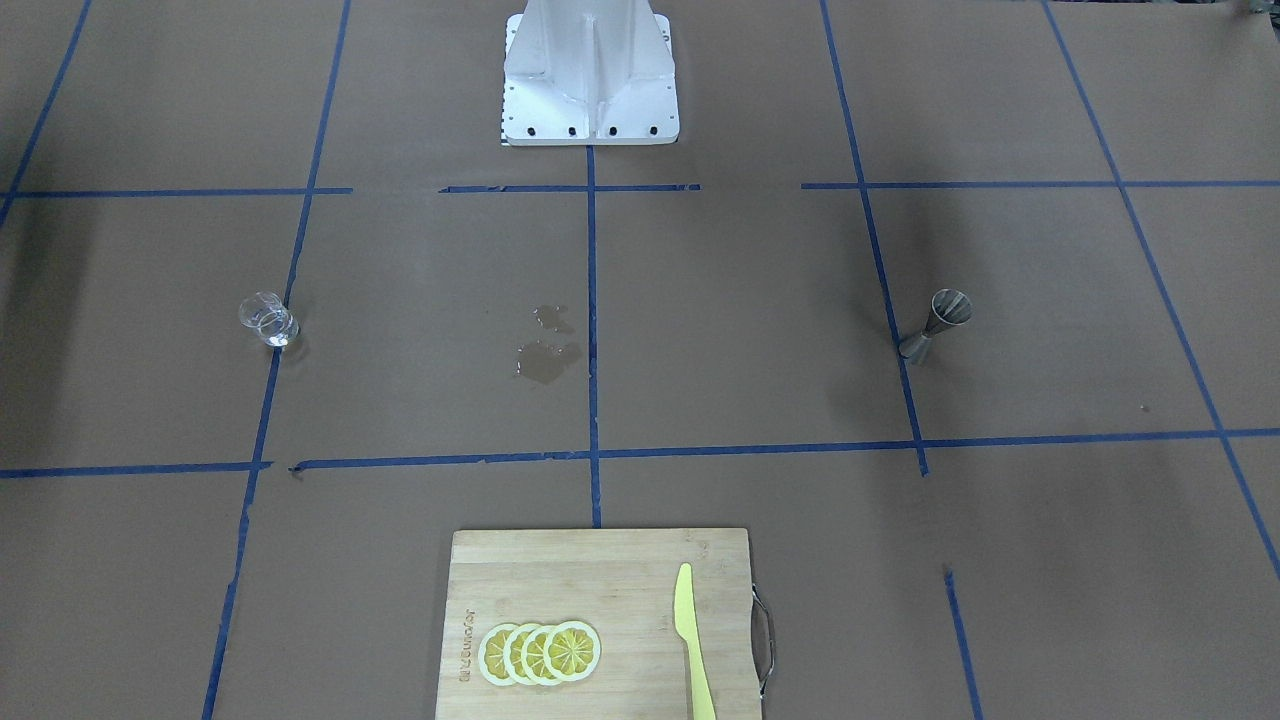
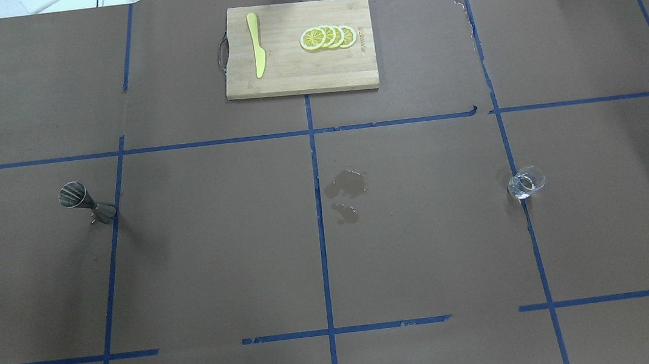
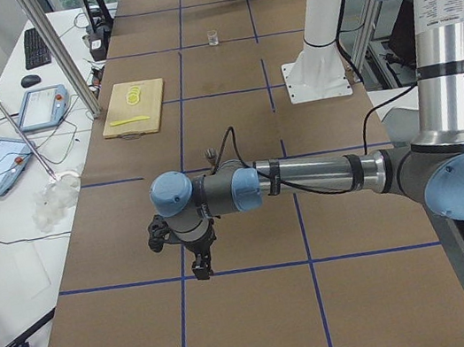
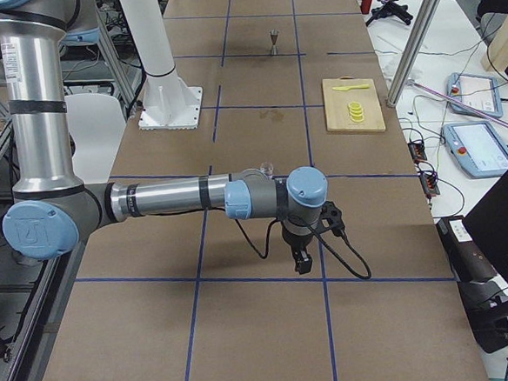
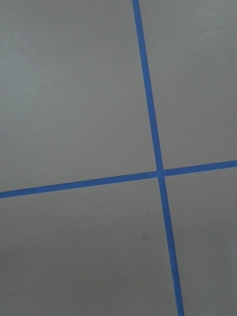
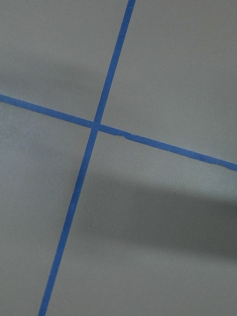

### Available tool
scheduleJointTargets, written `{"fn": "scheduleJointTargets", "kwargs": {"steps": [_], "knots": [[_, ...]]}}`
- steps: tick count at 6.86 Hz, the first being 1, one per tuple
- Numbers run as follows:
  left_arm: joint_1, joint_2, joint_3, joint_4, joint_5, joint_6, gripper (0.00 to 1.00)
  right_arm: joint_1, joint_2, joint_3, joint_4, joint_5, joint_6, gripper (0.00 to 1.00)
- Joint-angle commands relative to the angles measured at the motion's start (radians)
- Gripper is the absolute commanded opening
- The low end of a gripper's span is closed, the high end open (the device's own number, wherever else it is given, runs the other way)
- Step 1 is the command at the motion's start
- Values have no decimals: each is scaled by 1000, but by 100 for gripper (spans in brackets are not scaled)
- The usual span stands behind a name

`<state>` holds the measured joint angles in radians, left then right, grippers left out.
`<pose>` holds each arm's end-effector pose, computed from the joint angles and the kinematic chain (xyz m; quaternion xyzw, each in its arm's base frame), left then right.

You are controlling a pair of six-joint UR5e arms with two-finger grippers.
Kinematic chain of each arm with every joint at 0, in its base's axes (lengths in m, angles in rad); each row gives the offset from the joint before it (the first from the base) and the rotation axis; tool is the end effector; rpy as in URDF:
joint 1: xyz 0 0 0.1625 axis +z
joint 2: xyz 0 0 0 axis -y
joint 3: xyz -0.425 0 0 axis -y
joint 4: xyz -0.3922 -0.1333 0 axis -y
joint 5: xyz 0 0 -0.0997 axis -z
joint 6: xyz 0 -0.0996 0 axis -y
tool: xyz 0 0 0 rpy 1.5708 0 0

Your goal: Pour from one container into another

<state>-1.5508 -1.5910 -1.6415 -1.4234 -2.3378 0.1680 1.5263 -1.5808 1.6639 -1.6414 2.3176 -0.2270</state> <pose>-0.0543 -0.4958 0.6290 0.0015 0.3749 0.0765 0.9239 0.0439 -0.4896 0.6268 0.0390 -0.3627 -0.1283 0.9222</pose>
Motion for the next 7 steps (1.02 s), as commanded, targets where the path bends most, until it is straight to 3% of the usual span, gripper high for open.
{"fn": "scheduleJointTargets", "kwargs": {"steps": [1, 7], "knots": [[2, -6, -12, 0, 0, 5, 100, 0, -1, -1, 0, 0, 0, 100], [14, -7, -26, -37, 0, 1, 100, -2, -5, -6, 0, 2, 14, 100]]}}
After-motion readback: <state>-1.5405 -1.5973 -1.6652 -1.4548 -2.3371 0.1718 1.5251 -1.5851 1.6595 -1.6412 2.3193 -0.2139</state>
